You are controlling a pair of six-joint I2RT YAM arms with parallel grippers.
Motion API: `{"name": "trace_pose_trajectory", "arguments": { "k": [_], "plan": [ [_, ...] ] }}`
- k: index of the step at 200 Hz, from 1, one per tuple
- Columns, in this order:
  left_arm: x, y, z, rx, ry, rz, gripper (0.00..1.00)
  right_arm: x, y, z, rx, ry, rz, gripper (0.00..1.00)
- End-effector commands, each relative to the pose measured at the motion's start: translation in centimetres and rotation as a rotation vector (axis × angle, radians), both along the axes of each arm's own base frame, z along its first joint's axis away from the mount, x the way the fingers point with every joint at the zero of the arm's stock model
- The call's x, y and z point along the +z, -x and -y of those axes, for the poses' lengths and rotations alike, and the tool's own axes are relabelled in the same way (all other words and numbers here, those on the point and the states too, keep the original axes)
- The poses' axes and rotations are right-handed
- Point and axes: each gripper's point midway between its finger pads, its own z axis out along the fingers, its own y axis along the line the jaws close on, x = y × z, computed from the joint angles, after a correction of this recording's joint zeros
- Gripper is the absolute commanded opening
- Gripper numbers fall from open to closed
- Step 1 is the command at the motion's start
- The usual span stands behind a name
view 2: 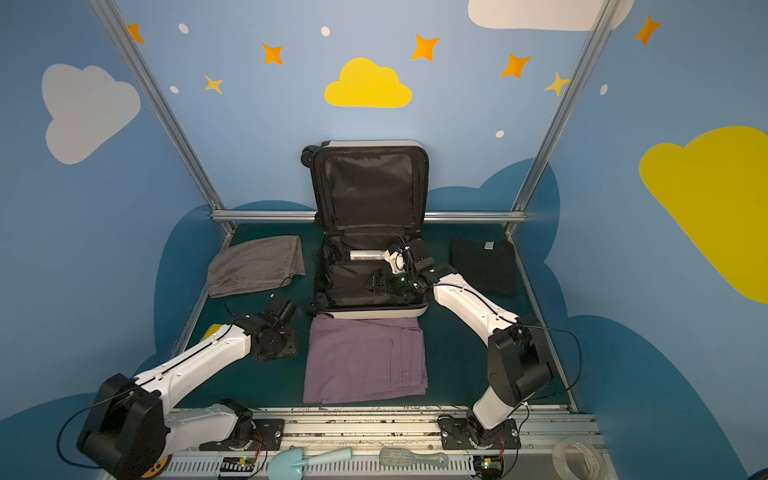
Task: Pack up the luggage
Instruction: 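Carry the black device over the suitcase with the left gripper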
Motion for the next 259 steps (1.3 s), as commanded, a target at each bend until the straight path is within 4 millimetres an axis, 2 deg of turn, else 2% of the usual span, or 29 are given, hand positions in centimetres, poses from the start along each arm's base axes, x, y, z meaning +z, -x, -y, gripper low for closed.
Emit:
{"name": "trace_pose_trajectory", "arguments": {
  "k": [1, 30, 62, 87, 123, 152, 186, 217, 259],
  "plan": [
    [3.2, -1.7, 0.8, -0.069, 0.016, 0.097, 0.49, 1.9, -0.9, -0.6, 0.032, -0.06, 0.026, 0.84],
    [6.3, -4.3, 2.3, -0.125, 0.053, 0.193, 0.48, 3.1, -1.9, -0.8, 0.054, -0.12, 0.025, 0.82],
    [9.0, -7.7, 5.2, -0.216, 0.098, 0.283, 0.48, 4.7, -3.1, -0.8, 0.076, -0.173, 0.028, 0.79],
    [10.6, -10.4, 8.2, -0.293, 0.122, 0.338, 0.48, 5.7, -4.3, -0.5, 0.075, -0.212, 0.029, 0.78],
    [12.0, -13.8, 13.5, -0.433, 0.152, 0.418, 0.48, 6.5, -5.5, -0.5, 0.081, -0.267, 0.008, 0.75],
    [12.1, -16.0, 16.9, -0.506, 0.175, 0.455, 0.48, 5.9, -5.7, -1.0, 0.091, -0.291, -0.034, 0.71],
    [12.5, -18.0, 19.4, -0.547, 0.223, 0.513, 0.48, 4.2, -6.3, -1.3, 0.08, -0.286, -0.07, 0.66],
    [13.0, -18.8, 20.7, -0.59, 0.255, 0.571, 0.49, 3.1, -7.1, -1.5, 0.071, -0.283, -0.088, 0.65],
    [13.0, -19.4, 21.4, -0.617, 0.275, 0.633, 0.49, 2.5, -8.4, -2.1, 0.068, -0.286, -0.097, 0.62]
  ]
}}
